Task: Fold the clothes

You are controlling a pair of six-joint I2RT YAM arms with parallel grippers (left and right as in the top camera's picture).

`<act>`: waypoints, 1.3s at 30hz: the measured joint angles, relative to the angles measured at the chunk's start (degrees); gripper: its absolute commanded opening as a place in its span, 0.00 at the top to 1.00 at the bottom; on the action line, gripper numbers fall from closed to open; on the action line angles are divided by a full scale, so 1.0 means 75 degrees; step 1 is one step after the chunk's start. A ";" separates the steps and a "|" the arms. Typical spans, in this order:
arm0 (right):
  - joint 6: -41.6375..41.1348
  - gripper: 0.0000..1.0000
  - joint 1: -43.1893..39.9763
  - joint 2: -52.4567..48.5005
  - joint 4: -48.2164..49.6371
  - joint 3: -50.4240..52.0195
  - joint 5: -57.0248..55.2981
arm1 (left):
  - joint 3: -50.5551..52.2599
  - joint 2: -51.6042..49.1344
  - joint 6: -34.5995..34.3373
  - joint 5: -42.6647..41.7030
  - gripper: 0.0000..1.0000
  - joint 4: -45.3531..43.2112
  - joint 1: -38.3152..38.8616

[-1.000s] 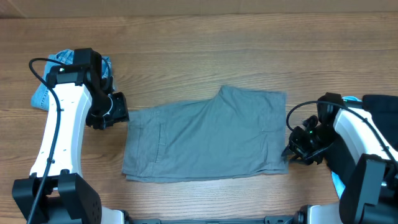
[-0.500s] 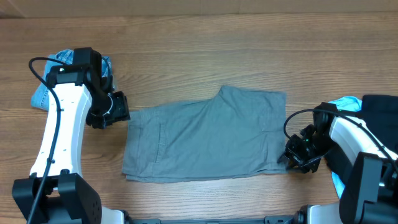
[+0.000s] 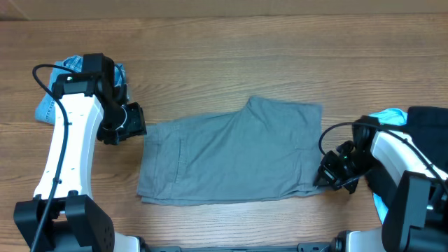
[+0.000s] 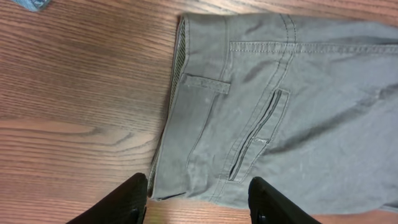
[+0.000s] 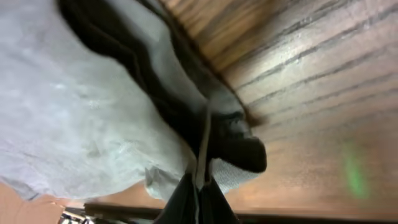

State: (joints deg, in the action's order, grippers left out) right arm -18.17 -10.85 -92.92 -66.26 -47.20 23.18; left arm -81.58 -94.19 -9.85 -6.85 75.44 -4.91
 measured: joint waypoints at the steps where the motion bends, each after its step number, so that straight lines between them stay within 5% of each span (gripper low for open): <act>1: 0.0064 0.80 0.0000 0.0000 -0.0181 -0.0204 0.0017 | 0.0000 0.0000 0.0055 -0.0003 0.44 0.0041 0.0000; 3: 0.0207 0.83 0.0003 0.0006 -0.0385 -0.0495 0.0041 | 0.0000 0.0000 0.0140 0.0000 0.44 0.0079 0.0000; 4: 0.0262 0.95 0.0003 0.0006 -0.0405 -0.0641 0.0052 | 0.0000 0.0000 0.0146 0.0000 0.44 0.0090 0.0000; 9: 0.0332 0.96 0.0003 0.0006 -0.0452 -0.0799 0.0082 | 0.0000 0.0000 0.0175 0.0000 0.44 0.0093 0.0000; 12: 0.0376 0.75 0.0003 0.0006 -0.0504 -0.0799 0.0073 | 0.0000 0.0000 0.0175 0.0000 0.44 0.0090 0.0000; 15: 0.0391 0.66 0.0003 0.0006 -0.0592 -0.0790 0.0032 | 0.0000 0.0000 0.0175 0.0000 0.44 0.0090 0.0000; 39: -0.0527 0.63 0.0000 0.0012 0.0297 0.0219 -0.0947 | 0.0000 0.0000 0.0178 0.0000 0.41 0.0085 0.0000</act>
State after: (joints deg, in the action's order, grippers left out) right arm -22.13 -10.85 -92.84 -64.03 -45.56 16.08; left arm -81.58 -94.19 -8.51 -6.85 76.07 -4.91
